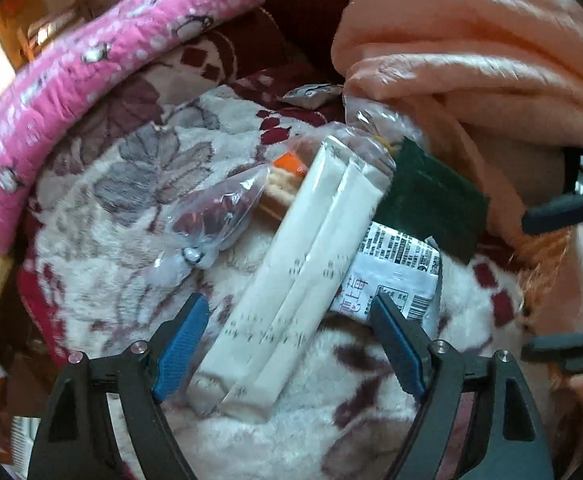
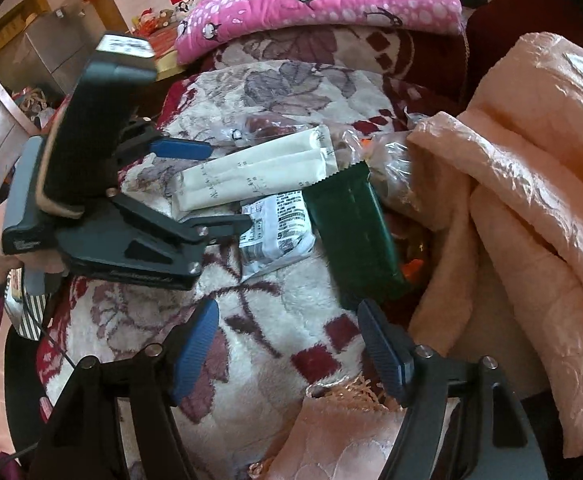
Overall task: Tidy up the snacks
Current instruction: 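Grasp the white stick packet with the left tool while the right tool grasps the white printed snack bag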
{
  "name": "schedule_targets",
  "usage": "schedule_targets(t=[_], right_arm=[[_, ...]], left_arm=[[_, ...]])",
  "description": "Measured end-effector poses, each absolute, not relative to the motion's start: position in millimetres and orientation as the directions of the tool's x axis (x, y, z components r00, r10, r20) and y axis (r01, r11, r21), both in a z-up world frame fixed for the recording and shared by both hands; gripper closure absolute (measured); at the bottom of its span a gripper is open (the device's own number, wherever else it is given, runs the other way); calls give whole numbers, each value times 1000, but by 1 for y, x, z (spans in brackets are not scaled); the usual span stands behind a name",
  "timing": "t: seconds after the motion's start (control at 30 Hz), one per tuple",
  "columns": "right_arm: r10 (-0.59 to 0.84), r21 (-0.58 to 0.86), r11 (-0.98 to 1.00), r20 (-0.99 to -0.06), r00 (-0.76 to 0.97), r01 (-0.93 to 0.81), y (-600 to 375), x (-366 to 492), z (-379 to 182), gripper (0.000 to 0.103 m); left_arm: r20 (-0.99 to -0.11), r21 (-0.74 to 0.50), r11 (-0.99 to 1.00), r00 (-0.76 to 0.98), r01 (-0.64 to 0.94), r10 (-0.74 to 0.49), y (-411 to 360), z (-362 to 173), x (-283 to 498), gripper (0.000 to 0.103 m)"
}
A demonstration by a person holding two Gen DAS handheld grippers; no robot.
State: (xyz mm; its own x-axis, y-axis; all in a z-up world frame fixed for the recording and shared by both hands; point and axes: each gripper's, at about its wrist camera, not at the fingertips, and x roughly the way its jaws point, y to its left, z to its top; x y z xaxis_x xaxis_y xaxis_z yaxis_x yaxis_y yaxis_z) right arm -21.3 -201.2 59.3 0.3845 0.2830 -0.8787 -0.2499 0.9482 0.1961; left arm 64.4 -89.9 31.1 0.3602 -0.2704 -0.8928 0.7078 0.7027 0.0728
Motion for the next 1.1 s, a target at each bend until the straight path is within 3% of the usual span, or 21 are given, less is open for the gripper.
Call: schedule_targets(t=[0.03, 0.07, 0.23, 0.4, 0.7, 0.8, 0.83, 0.87, 0.93, 0.97, 1.1], right_arm=[[286, 201, 948, -878, 383, -247, -202, -21, 59, 27], [289, 206, 947, -878, 381, -245, -203, -20, 59, 27], [302, 220, 944, -877, 373, -248, -196, -12, 57, 27], [294, 191, 939, -877, 379, -286, -177, 9, 52, 27], [189, 39, 921, -914, 358, -388, -152, 39, 25, 27], [189, 35, 919, -913, 362, -392, -151, 43, 22, 28], [189, 38, 921, -914, 359, -388, -152, 44, 21, 31], [188, 39, 922, -915, 357, -385, -152, 45, 19, 46], [187, 38, 924, -913, 362, -382, -153, 45, 19, 47], [186, 35, 923, -912, 366, -383, -152, 43, 19, 47], [193, 31, 917, -907, 375, -397, -150, 34, 25, 48]], left_arm=[[-894, 21, 720, 335, 694, -296, -87, 32, 70, 35], [-896, 6, 734, 330, 679, -298, -85, 31, 74, 50], [-889, -21, 777, 343, 629, -302, -68, 35, 74, 63], [-878, -70, 840, 366, 539, -308, -36, 50, 68, 86], [-879, -134, 858, 341, 496, -334, -18, 46, 64, 84], [-884, -121, 863, 343, 490, -318, -24, 41, 69, 71], [-886, -114, 866, 344, 487, -310, -27, 38, 71, 71], [-887, -110, 868, 347, 484, -306, -29, 37, 72, 69], [-884, -105, 871, 355, 479, -302, -33, 36, 76, 68], [-886, -100, 876, 359, 472, -295, -35, 36, 78, 69], [-888, -118, 893, 356, 435, -291, -30, 37, 80, 87]])
